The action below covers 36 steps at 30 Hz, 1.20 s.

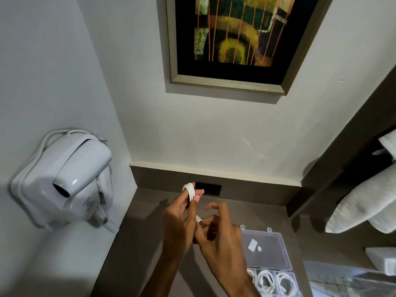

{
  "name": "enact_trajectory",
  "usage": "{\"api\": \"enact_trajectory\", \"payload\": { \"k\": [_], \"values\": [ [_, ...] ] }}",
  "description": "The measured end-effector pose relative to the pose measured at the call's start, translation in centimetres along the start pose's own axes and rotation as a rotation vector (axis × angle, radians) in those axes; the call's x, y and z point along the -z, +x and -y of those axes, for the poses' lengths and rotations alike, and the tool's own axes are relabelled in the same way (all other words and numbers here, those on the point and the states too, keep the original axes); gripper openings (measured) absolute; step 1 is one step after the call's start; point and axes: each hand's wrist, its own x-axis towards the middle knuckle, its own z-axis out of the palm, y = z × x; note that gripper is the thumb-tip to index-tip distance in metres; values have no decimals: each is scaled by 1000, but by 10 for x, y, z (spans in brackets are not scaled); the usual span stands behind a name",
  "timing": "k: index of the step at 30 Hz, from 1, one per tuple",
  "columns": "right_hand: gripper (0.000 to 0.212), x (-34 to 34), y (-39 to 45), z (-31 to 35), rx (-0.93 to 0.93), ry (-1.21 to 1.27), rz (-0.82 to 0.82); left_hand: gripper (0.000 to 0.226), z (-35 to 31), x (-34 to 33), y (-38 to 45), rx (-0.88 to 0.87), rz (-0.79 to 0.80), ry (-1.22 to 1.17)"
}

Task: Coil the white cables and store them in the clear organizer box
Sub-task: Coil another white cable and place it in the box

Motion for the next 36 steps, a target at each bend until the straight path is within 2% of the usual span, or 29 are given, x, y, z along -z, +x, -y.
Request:
{"api": "enact_trajectory", "payload": {
  "k": [2,3,5,9,11,13,15,17,20,23,27,33,36],
  "values": [
    [20,5,1,-1,123,-98,35,39,3,1,0,52,27,-41],
    [17,9,3,0,163,-118,50,37,4,3,0,94,62,-66],
    [21,20,8,3,212,-101,40,30,6,6,3,192,183,-141],
    [19,38,16,6,258,-12,54,30,0,15,4,261,414,-197],
    [13,43,21,3,324,-82,27,21,-3,16,3,408,456,-295],
    [14,46,27,0,406,-209,-38,33,0,18,1,553,536,-399],
    [20,49,32,-3,438,-275,-62,48,5,18,0,576,581,-436],
    [22,52,34,-3,428,-230,12,65,9,18,3,589,623,-485],
    [26,57,36,-3,400,-73,175,47,10,21,6,525,749,-539],
    [33,58,36,-2,355,-34,203,48,13,24,4,514,841,-591],
    [27,55,35,-4,325,-21,174,45,12,26,-1,497,845,-644],
    [32,55,35,-6,209,99,127,26,-7,23,-2,420,740,-421],
    [11,55,37,-14,130,118,99,24,-10,16,-7,429,644,-392]
  ]
}}
